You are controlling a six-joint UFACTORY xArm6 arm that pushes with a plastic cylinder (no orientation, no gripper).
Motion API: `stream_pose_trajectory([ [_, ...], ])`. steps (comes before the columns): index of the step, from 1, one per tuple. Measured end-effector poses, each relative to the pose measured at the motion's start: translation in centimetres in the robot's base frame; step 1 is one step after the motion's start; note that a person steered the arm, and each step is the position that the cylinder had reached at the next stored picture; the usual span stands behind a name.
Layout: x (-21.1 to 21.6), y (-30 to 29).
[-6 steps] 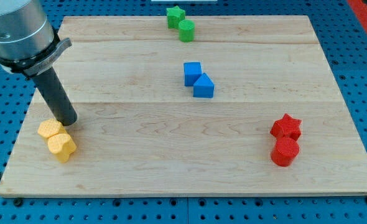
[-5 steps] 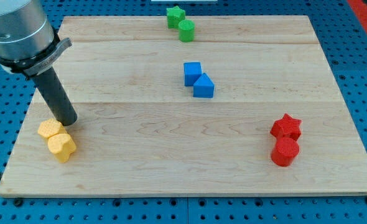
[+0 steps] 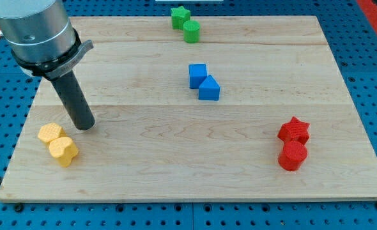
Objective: Separate the yellow hexagon and the yellow heart
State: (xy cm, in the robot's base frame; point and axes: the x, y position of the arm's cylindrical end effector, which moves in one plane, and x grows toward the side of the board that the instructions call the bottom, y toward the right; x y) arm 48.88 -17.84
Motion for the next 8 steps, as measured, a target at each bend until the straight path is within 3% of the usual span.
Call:
stream_pose_trajectory([
  [1,0.0,0.3],
  [3,-0.2,14.2],
  [6,-3.1,25.3],
  [7,0.7,25.5],
  [8,5.6,18.8],
])
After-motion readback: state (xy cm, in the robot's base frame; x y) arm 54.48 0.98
